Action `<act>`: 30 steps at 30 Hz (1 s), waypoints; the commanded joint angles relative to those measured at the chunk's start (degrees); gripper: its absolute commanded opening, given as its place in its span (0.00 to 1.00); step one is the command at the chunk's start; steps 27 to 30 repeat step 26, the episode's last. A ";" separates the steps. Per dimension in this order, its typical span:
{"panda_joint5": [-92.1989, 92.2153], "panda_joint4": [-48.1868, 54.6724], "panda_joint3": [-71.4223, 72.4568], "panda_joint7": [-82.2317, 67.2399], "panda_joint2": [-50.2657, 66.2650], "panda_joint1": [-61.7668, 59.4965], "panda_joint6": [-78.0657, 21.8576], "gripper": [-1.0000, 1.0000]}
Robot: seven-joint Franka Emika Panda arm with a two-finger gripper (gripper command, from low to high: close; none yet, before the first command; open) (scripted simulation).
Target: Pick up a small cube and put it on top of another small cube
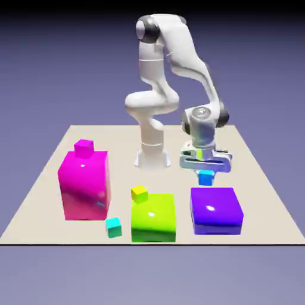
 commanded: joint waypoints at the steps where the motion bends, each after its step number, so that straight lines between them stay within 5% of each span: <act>1: -1.12 1.78 -2.02 -2.38 1.08 0.32 -1.10 0.00; 16: -15.93 27.28 -32.52 -37.38 18.10 -7.37 -16.58 0.00; 22: -11.79 25.65 -30.17 -40.33 26.38 -9.30 -7.78 0.00; 23: -11.79 25.65 -30.17 -40.33 26.38 -9.31 -7.78 1.00; 30: -14.03 26.61 -31.70 -38.84 22.23 -8.14 -12.65 1.00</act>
